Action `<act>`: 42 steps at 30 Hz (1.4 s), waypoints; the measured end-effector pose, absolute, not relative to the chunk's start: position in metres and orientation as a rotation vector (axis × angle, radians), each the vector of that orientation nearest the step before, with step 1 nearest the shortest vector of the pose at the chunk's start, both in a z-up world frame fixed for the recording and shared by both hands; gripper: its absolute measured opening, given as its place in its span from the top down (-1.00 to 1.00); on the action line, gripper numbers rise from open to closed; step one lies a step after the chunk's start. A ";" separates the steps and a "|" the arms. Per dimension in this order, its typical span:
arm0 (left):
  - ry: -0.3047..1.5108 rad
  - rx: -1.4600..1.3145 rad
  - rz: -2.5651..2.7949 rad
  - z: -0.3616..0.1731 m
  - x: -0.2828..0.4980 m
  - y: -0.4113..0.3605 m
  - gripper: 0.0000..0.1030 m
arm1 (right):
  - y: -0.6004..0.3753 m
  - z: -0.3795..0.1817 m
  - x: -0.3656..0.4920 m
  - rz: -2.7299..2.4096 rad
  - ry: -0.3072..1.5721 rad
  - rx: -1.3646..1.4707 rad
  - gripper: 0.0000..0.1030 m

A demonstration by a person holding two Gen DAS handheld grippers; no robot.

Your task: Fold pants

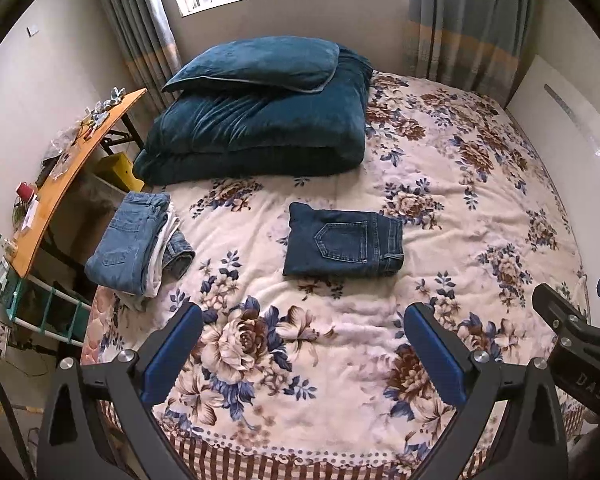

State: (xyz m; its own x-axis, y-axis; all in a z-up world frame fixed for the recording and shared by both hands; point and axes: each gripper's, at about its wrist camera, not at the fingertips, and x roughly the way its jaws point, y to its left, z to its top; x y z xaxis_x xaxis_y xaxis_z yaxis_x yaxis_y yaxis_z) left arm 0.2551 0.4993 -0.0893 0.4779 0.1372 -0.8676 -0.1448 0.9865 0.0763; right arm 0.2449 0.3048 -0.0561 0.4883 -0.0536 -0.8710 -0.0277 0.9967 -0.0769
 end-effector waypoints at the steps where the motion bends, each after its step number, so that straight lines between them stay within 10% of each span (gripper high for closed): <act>1: 1.059 -0.005 0.175 -0.089 0.255 0.499 -1.00 | 0.307 -0.058 0.247 -0.014 1.061 -0.089 -1.00; 42: 1.046 -0.003 0.197 -0.094 0.260 0.502 -0.99 | 0.310 -0.065 0.249 0.001 1.066 -0.076 -1.00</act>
